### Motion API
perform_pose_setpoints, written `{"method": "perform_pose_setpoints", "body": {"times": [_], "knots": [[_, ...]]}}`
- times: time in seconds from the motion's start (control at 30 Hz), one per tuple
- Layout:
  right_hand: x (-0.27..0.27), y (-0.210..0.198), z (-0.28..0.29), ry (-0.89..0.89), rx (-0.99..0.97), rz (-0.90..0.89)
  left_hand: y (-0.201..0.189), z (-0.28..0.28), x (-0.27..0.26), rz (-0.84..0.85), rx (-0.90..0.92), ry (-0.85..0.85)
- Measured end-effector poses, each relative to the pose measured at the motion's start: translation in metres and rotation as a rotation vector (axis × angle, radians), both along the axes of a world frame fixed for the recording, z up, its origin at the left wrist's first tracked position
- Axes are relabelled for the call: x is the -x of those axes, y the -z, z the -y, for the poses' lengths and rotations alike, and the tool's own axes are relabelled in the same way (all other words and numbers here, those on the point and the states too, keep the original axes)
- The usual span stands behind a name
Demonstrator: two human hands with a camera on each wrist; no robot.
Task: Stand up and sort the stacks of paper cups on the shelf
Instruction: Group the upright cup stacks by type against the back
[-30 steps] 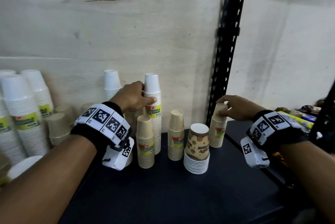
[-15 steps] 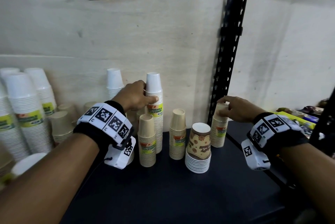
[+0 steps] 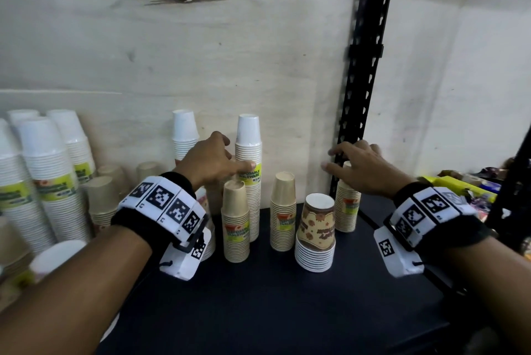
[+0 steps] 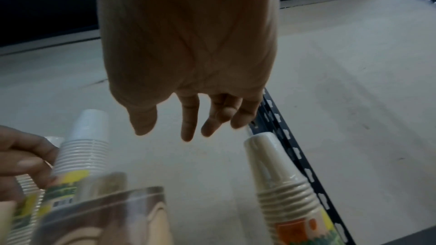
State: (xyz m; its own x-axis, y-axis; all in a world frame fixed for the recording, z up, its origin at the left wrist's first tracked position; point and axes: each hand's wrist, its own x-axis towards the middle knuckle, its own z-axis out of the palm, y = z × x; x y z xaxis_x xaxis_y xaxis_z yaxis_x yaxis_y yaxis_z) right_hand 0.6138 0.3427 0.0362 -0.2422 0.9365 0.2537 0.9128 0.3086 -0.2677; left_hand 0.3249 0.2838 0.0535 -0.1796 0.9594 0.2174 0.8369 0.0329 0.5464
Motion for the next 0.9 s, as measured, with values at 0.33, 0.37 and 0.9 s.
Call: {"method": "perform_pose_setpoints", "body": {"times": [0.33, 0.37, 0.9], "knots": [[0.017, 0.004, 0.02, -0.208, 0.426, 0.181, 0.013, 0.022, -0.009, -0.231, 0.198, 0.097], [0.017, 0.006, 0.018, -0.202, 0.426, 0.193, 0.012, 0.023, -0.01, -0.246, 0.197, 0.091], [-0.053, -0.007, 0.009, -0.067, 0.366, 0.174, 0.02, 0.016, -0.099, -0.154, 0.063, 0.26]]}}
